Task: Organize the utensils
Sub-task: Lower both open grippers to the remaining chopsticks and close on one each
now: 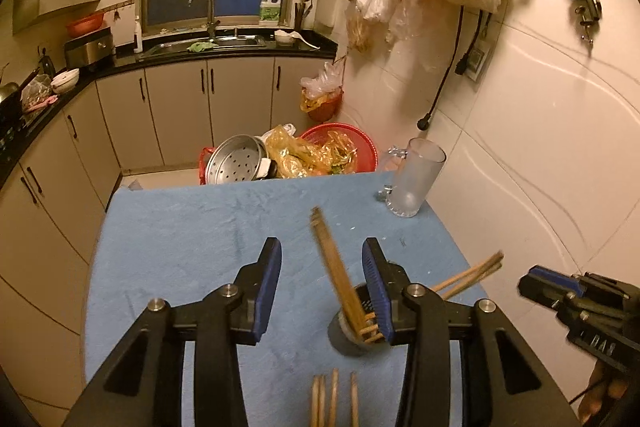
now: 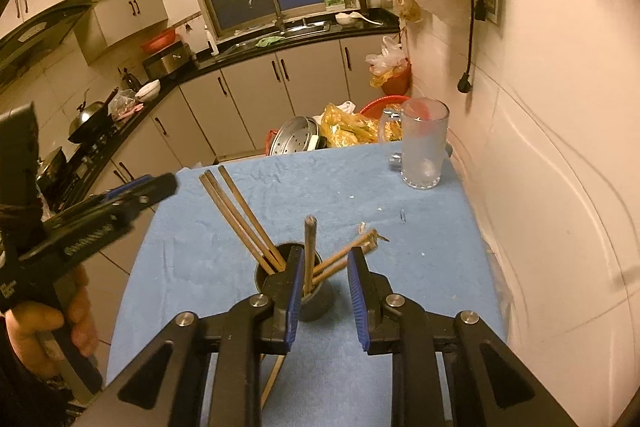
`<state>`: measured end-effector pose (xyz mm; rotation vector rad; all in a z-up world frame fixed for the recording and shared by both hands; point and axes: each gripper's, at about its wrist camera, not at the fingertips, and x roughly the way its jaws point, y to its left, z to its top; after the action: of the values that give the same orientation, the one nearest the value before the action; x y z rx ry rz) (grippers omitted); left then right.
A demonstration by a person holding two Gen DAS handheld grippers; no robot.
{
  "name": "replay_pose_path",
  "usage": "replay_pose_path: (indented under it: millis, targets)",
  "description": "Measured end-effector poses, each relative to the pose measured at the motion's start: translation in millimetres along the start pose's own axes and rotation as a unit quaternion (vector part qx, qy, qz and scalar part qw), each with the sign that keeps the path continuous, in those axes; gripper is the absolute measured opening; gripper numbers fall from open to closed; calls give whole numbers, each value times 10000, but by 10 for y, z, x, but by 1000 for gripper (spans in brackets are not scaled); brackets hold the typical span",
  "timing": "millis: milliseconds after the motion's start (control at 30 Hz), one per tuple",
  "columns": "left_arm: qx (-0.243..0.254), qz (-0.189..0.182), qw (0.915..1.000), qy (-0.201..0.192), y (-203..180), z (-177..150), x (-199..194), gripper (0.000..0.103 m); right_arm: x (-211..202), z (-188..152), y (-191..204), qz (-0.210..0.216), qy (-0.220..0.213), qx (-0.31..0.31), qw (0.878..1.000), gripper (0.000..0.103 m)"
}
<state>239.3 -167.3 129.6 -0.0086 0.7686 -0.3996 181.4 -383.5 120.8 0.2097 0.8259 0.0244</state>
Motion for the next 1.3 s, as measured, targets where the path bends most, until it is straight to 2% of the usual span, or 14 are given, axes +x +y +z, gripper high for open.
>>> replay_pose_path:
  millis: [67, 167, 300, 467, 667, 933, 1033, 1133, 1167, 1200, 1233, 1300]
  targets:
    - [-50, 48, 9999, 107, 120, -83, -26, 44, -57, -74, -36, -8, 13, 37, 10000, 25]
    - [-146, 102, 9986, 496, 313, -310, 79, 55, -118, -229, -86, 11, 72, 149, 9999, 27]
    - [-319, -118, 9902, 1354, 474, -711, 415, 55, -13, -499, -119, 140, 380, 282, 9988, 30]
    - [-268, -308, 9793, 1984, 462, -1135, 754, 55, 274, -799, -104, 180, 898, 312, 9953, 30]
    - [287, -332, 9714, 2334, 290, -1375, 1059, 55, 427, -953, -107, 155, 1129, 318, 9930, 30]
    - [607, -129, 9600, 2731, 179, -1614, 1431, 53, 856, -1133, -35, 228, 1531, 322, 9874, 30]
    - [623, -110, 9619, 2660, 159, -1606, 1488, 52, 1006, -1185, -19, 271, 1711, 450, 9839, 30]
    - [851, -21, 9599, 2672, 125, -1615, 1512, 48, 1112, -1206, 31, 313, 1822, 479, 9816, 30]
    - [911, 12, 9593, 2673, 124, -1610, 1516, 42, 1161, -1210, 52, 320, 1864, 478, 9808, 30]
    - [1012, 125, 9586, 2658, 115, -1621, 1521, 32, 1212, -1216, 77, 327, 1908, 490, 9799, 30]
    - [1049, 194, 9587, 2636, 123, -1633, 1527, 27, 1260, -1219, 80, 363, 1942, 508, 9790, 30]
    - [912, 146, 9600, 2643, 217, -1618, 1509, 11, 1379, -1235, 134, 476, 1975, 534, 9777, 30]
